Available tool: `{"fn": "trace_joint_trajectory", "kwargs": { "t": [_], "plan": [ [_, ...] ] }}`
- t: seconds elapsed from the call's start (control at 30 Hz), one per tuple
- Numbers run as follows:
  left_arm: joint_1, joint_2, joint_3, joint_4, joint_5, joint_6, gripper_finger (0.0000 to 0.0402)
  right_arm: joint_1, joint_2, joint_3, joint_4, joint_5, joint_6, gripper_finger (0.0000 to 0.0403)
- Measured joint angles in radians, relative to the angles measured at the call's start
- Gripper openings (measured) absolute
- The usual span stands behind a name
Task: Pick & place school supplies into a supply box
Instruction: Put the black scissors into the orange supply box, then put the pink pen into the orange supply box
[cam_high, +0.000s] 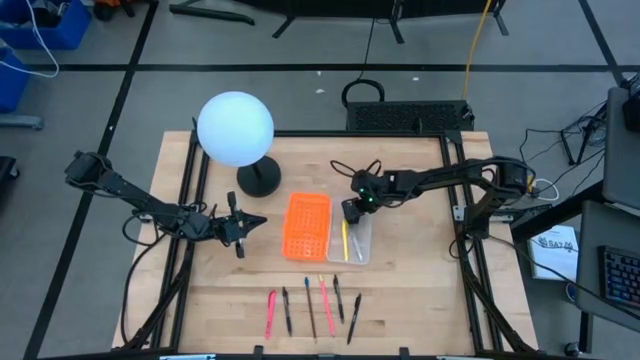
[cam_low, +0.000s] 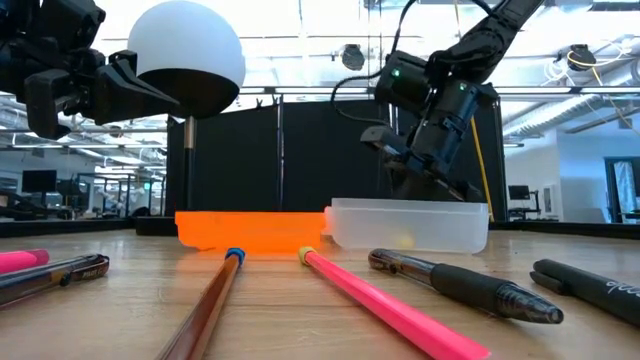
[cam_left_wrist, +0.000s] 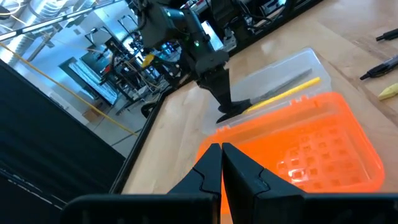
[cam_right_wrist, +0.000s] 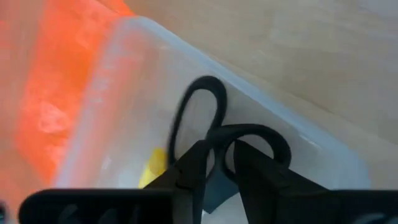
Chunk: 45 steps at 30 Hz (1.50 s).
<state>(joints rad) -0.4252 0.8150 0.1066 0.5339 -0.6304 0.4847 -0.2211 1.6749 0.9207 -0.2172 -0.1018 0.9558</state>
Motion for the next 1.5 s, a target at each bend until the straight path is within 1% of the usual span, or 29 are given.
{"fn": "trace_joint_trajectory", "kwargs": {
  "t": [0.17, 0.23, 0.4, 0.43, 0.53, 0.63, 0.73, 0.8, 0.83, 0.93, 1.03, 1.23, 1.3, 1.4, 1.5],
  "plan": [
    [0.0, 0.0, 0.0, -0.004, 0.0, -0.001, 0.0021, 0.0, -0.058, 0.0, 0.02, -0.002, 0.0, 0.0089],
    [0.0, 0.0, 0.0, -0.007, 0.001, -0.004, 0.0021, 0.001, -0.096, 0.0, -0.007, 0.001, -0.003, 0.0092],
    [0.0, 0.0, 0.0, -0.007, 0.0, -0.015, 0.0021, 0.005, -0.192, 0.0, -0.045, 0.005, -0.012, 0.009],
    [0.0, 0.0, 0.0, -0.007, 0.0, -0.015, 0.0021, 0.011, -0.213, 0.0, -0.045, 0.02, -0.031, 0.0088],
    [0.0, 0.0, 0.0, -0.007, -0.003, -0.015, 0.0021, 0.054, -0.294, 0.001, -0.1, 0.103, -0.139, 0.0078],
    [0.0, 0.0, 0.0, 0.009, -0.004, 0.026, 0.0021, 0.125, -0.386, -0.018, -0.107, 0.263, -0.267, 0.0061],
    [0.0, 0.0, 0.0, 0.061, -0.004, 0.095, 0.0021, 0.195, -0.497, -0.092, 0.028, 0.427, -0.397, 0.0044],
    [0.0, 0.0, 0.0, 0.08, -0.006, 0.1, 0.0021, 0.22, -0.576, -0.156, 0.124, 0.463, -0.48, 0.0032],
    [0.0, 0.0, 0.0, 0.084, -0.008, 0.098, 0.0021, 0.225, -0.614, -0.189, 0.166, 0.453, -0.529, 0.0025],
    [0.0, 0.0, 0.0, 0.099, -0.01, 0.1, 0.0021, 0.225, -0.716, -0.293, 0.266, 0.372, -0.686, 0.0005],
    [0.0, 0.0, 0.0, 0.132, -0.006, 0.118, 0.0021, 0.225, -0.795, -0.395, 0.414, 0.31, -0.809, 0.0004],
    [0.0, 0.0, 0.0, 0.144, -0.002, 0.081, 0.0021, 0.22, -0.883, -0.533, 0.549, 0.308, -1.072, 0.0001],
    [0.0, 0.0, 0.0, 0.149, -0.003, 0.08, 0.0021, 0.221, -0.897, -0.579, 0.614, 0.298, -1.117, 0.0001],
    [0.0, 0.0, 0.0, 0.152, -0.007, 0.044, 0.0021, 0.214, -0.917, -0.631, 0.664, 0.234, -1.132, 0.0001],
    [0.0, 0.0, 0.0, 0.152, -0.014, -0.017, 0.0021, 0.207, -0.927, -0.663, 0.657, 0.258, -1.106, 0.0001]
  ]
}}
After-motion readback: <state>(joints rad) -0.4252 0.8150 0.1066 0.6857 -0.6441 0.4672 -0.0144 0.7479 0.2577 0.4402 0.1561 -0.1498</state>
